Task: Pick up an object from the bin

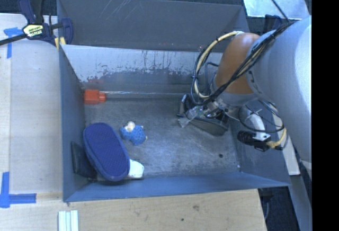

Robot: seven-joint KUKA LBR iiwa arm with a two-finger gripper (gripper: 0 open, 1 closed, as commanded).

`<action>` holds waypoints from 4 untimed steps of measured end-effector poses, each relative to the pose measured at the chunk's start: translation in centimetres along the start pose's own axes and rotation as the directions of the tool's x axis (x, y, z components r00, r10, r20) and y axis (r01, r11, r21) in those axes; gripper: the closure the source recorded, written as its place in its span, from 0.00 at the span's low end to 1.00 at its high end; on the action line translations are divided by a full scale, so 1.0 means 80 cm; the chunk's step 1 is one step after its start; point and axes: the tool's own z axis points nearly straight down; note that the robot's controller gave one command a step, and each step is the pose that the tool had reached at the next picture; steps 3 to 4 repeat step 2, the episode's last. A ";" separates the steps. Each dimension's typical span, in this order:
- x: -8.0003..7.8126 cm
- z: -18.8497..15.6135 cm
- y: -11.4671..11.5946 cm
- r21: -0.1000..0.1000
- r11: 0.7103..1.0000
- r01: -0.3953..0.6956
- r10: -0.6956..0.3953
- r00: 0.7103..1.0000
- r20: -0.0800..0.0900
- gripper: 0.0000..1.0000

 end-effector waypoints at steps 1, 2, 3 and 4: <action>0.000 -0.001 0.001 -0.001 1.000 0.003 -0.003 1.000 0.000 1.00; -0.001 -0.112 0.001 0.002 1.000 0.006 -0.006 1.000 -0.003 1.00; -0.001 -0.112 0.001 0.002 1.000 0.006 -0.006 1.000 -0.003 1.00; -0.001 -0.112 0.001 0.002 1.000 0.006 -0.006 1.000 -0.003 1.00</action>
Offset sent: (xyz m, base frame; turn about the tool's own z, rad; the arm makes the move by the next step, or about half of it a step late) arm 0.0000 0.0000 0.0000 0.0000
